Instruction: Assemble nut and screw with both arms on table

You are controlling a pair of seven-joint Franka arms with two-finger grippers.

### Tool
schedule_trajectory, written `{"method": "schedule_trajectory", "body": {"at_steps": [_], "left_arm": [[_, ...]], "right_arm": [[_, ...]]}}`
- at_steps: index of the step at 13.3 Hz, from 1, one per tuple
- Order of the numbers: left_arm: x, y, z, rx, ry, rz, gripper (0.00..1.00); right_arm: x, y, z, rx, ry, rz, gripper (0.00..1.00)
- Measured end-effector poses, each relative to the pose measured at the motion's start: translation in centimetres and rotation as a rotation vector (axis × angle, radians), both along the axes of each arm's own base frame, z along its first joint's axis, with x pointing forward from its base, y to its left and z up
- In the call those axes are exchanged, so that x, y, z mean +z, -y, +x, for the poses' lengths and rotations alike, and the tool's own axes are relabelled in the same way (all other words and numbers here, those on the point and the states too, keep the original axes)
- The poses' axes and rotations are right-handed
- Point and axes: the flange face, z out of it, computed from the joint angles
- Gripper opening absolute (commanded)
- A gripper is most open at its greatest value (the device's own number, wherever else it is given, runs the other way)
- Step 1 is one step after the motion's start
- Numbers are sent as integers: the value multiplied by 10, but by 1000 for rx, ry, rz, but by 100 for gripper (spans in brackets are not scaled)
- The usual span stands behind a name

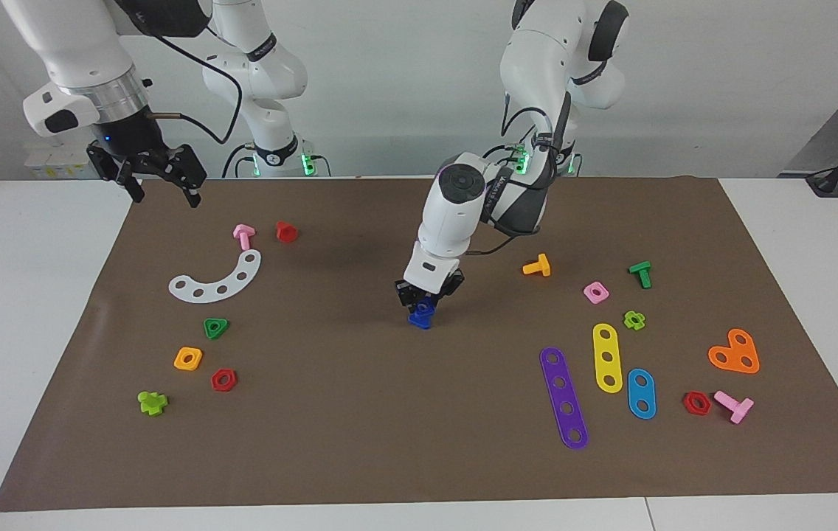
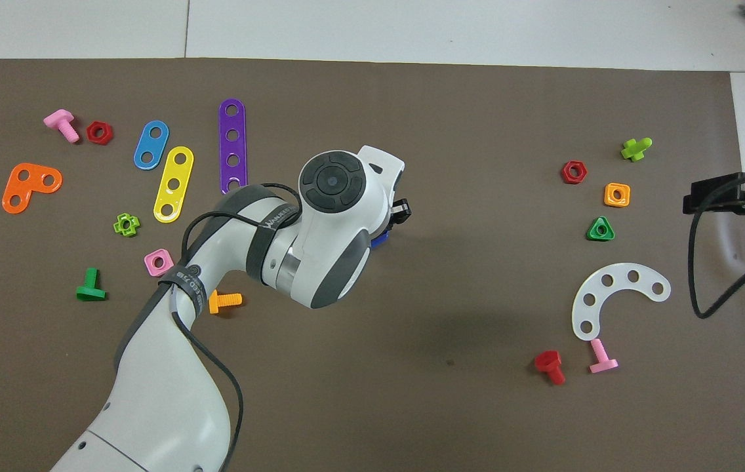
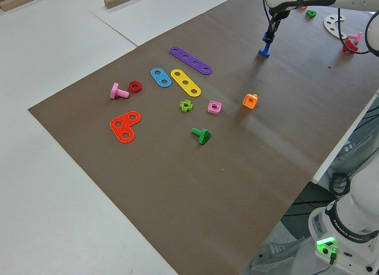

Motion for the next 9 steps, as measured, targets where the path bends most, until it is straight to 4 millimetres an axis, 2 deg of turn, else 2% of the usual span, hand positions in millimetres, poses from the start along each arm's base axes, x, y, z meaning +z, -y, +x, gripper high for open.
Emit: {"method": "schedule_trajectory", "body": {"at_steps": [1, 9], "left_arm": [[-5, 3, -4, -3, -7, 5, 0], [-7, 3, -7, -5, -10, 13, 0]], "right_arm": [[0, -3, 0, 12, -2, -1, 100], [-17, -25, 4, 56, -45, -1, 100]]}}
